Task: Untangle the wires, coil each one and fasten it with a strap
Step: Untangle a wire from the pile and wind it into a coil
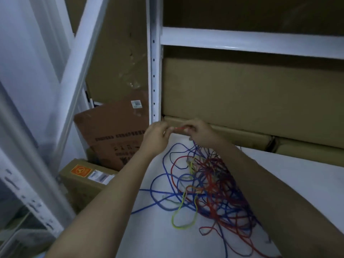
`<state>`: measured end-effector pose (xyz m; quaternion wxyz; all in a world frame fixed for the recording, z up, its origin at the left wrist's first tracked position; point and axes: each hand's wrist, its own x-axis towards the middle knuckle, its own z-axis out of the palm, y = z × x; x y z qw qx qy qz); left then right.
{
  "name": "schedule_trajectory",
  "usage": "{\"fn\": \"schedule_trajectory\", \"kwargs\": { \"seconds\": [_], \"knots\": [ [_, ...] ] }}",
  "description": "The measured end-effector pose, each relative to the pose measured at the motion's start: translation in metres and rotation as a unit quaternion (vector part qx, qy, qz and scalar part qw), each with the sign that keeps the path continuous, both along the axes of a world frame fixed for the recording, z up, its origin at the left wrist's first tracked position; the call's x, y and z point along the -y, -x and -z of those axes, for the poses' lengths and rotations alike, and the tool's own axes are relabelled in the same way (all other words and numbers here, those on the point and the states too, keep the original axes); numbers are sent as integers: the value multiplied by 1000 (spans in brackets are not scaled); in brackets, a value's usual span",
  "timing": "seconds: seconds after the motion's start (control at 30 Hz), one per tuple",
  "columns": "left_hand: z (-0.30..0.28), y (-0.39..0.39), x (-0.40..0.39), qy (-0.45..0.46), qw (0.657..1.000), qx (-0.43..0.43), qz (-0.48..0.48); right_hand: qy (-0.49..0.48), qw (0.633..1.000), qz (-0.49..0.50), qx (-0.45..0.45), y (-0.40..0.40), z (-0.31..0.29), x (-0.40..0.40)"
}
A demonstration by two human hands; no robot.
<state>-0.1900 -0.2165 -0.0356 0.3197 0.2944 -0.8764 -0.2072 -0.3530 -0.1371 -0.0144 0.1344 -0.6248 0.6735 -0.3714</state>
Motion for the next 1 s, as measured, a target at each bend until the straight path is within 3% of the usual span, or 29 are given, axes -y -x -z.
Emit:
{"fn": "schedule_trajectory", "kwargs": {
  "seconds": [0.13, 0.23, 0.37, 0.43, 0.53, 0.6, 0.67, 0.77, 0.83, 1.0],
  "knots": [
    [-39, 16, -16, -57, 995, -73, 38, 135, 982, 130, 9, 8, -37, -26],
    [-70, 34, -41, -65, 983, -156, 76, 231, 942, 240, 42, 18, -64, -55],
    [-105, 49, -79, -181, 948, -198, 170, 271, 907, 323, -15, 29, -93, -96],
    [-113, 53, -95, -283, 911, -191, 232, 266, 914, 306, -12, 36, -95, -114],
    [-117, 57, -113, -428, 819, -203, 324, 247, 932, 259, 60, 39, -83, -140],
    [-114, 63, -122, -480, 768, -237, 351, 204, 946, 219, 125, 39, -67, -153],
    [-109, 70, -133, -502, 745, -264, 352, 157, 953, 184, 180, 35, -48, -162],
    [-100, 79, -145, -488, 752, -300, 328, 108, 946, 154, 264, 27, -23, -171],
    [-94, 81, -150, -478, 756, -329, 304, 84, 948, 141, 274, 21, -13, -174],
    [-79, 71, -161, -455, 770, -372, 247, 11, 994, 99, 36, 6, 1, -181]
  ]
}}
